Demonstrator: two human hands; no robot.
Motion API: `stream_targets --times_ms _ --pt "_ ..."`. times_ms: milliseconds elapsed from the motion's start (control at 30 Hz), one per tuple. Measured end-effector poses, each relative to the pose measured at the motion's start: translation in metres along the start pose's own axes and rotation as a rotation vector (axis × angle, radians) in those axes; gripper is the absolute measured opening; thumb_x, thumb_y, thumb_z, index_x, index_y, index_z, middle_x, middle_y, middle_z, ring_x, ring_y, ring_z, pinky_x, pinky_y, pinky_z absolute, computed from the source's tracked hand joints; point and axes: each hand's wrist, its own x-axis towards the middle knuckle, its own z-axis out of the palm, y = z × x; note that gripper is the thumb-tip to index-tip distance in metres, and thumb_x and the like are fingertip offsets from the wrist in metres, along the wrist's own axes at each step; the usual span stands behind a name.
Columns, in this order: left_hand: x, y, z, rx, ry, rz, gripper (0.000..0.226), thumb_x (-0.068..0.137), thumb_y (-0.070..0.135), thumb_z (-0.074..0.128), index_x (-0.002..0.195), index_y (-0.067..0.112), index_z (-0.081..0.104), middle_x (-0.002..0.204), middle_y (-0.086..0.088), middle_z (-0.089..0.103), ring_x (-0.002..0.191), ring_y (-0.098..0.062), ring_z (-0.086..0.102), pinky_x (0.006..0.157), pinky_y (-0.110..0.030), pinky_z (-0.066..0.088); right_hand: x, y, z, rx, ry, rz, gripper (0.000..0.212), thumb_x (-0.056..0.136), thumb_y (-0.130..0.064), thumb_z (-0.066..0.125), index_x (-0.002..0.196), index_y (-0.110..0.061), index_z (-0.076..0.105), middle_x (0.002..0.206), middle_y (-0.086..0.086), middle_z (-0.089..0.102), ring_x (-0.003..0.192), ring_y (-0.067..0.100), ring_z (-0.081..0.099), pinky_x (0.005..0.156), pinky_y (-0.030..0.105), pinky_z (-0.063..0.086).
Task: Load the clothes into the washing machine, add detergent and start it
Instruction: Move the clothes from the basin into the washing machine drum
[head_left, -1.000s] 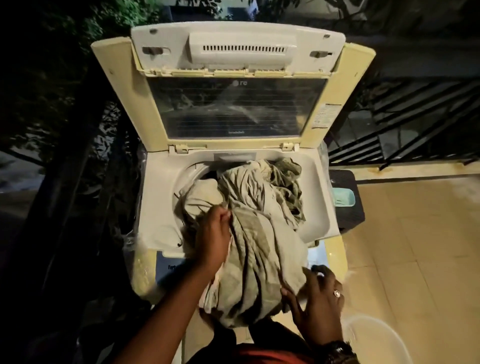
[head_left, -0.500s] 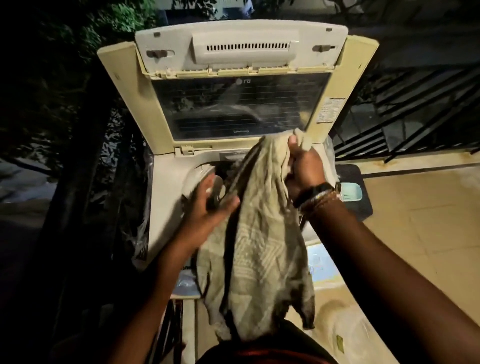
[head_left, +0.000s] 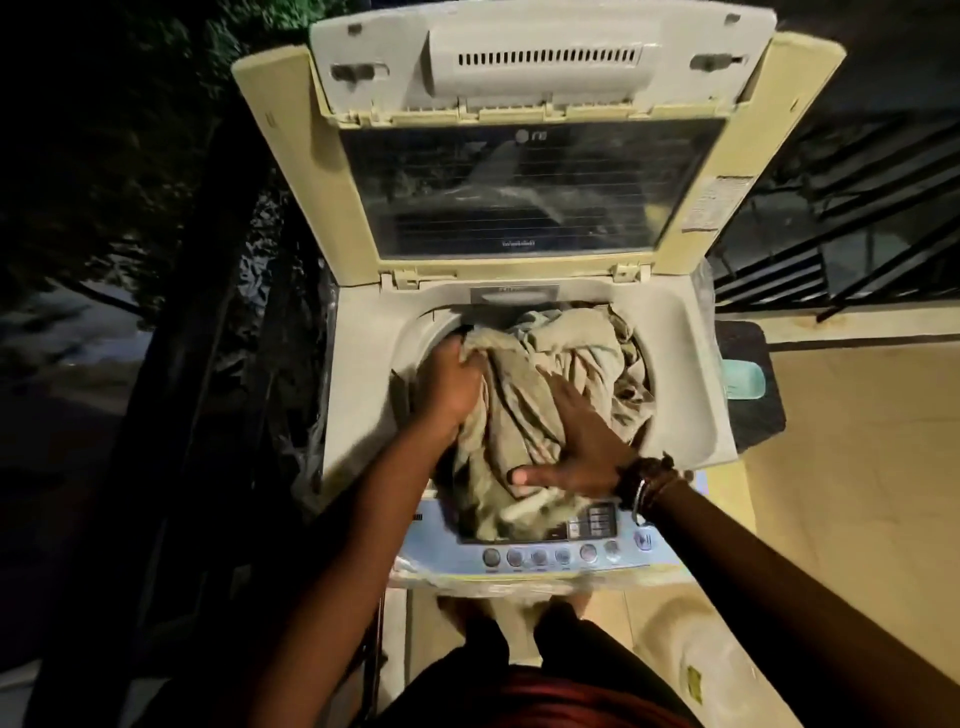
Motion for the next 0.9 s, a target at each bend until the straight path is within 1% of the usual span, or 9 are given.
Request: stream_targets --times_ms 67,200,300,400,533,633,700,767,900 --pt "0.025 0.02 0.0 -0.217 0.07 -0.117 0.034 0.089 0.031 0.06 0.115 0.011 0.068 0.116 -0.013 0.072 0.108 -0.032 0.066 0.096 -0.045 0.054 0.005 0.009 0.016 -0.094 0.124 0.023 0.117 0.068 -0.066 0.076 0.16 -0.03 0.014 0.152 0.011 0.04 0.134 0.033 0.046 0.102 0.049 0.049" --pt "0.045 0.044 0.009 -0.408 0.021 -0.157 0.026 0.096 0.03 0.059 0.118 0.018 0.067 0.11 -0.008 0.073 0.103 -0.031 0.068 0.088 -0.047 0.057 0.03 0.009 -0.004 0.118 0.507 0.131 0.055 0.076 -0.017 0.067 0.13 -0.016 0.057 0.11 0.015 0.073 0.1 0.038 0.068 0.077 0.041 0.055" --pt "0.045 0.044 0.009 -0.397 -0.053 0.04 0.046 0.092 0.04 0.065 0.133 0.02 0.057 0.124 -0.003 0.069 0.115 -0.023 0.065 0.098 -0.042 0.053 0.049 0.007 -0.046 0.189 0.648 0.172 0.037 0.075 -0.012 0.061 0.111 -0.016 0.069 0.095 0.014 0.076 0.087 0.034 0.069 0.07 0.036 0.05" --pt "0.035 0.024 0.012 -0.077 -0.004 0.384 0.096 0.077 0.053 0.078 0.155 0.033 0.026 0.157 -0.004 0.032 0.143 -0.009 0.033 0.118 -0.027 0.032 0.068 0.016 -0.076 -0.03 0.714 0.072 0.029 0.073 -0.023 0.058 0.101 -0.018 0.066 0.09 0.009 0.07 0.085 0.036 0.064 0.069 0.038 0.049" --pt "0.03 -0.019 0.016 0.726 -0.02 0.78 0.114 0.069 0.071 0.073 0.16 0.034 0.014 0.168 -0.01 -0.01 0.156 -0.032 -0.002 0.123 -0.053 0.022 0.09 0.035 -0.059 -0.241 0.36 0.028 0.094 0.068 -0.055 0.062 0.153 -0.024 0.036 0.151 0.022 0.035 0.137 0.046 0.037 0.108 0.059 0.041" --pt "0.046 -0.072 0.036 0.961 -0.315 0.582 0.113 0.058 0.084 0.066 0.152 0.032 0.03 0.169 -0.012 -0.001 0.155 -0.035 0.003 0.115 -0.061 0.031 0.108 0.055 -0.017 -0.511 -0.05 0.142 0.122 0.07 -0.069 0.074 0.157 -0.045 -0.008 0.165 0.014 -0.025 0.151 0.05 0.006 0.114 0.075 0.014" --pt "0.061 -0.098 0.054 1.029 -0.472 0.417 0.118 0.056 0.085 0.067 0.154 0.031 0.029 0.169 -0.011 0.002 0.155 -0.036 0.003 0.117 -0.062 0.027 0.126 0.076 0.015 -0.533 -0.167 0.221 0.129 0.069 -0.065 0.08 0.153 -0.051 -0.017 0.161 0.01 -0.036 0.151 0.051 0.006 0.113 0.076 0.011" --pt "0.072 -0.116 0.07 1.09 -0.555 0.324 0.122 0.056 0.079 0.074 0.156 0.031 0.024 0.169 -0.006 -0.003 0.155 -0.035 -0.002 0.117 -0.067 0.023 0.142 0.098 0.045 -0.51 -0.222 0.282 0.127 0.071 -0.062 0.08 0.152 -0.052 -0.018 0.161 0.011 -0.036 0.151 0.05 0.006 0.111 0.076 0.013" --pt "0.104 -0.14 0.118 1.193 -0.647 0.173 0.123 0.059 0.066 0.084 0.157 0.037 0.016 0.167 0.004 -0.021 0.153 -0.04 -0.015 0.102 -0.085 0.021 0.182 0.159 0.095 -0.267 -0.154 0.38 0.076 0.1 -0.05 0.049 0.158 -0.046 -0.001 0.166 0.006 -0.023 0.152 0.047 0.003 0.116 0.073 0.012"
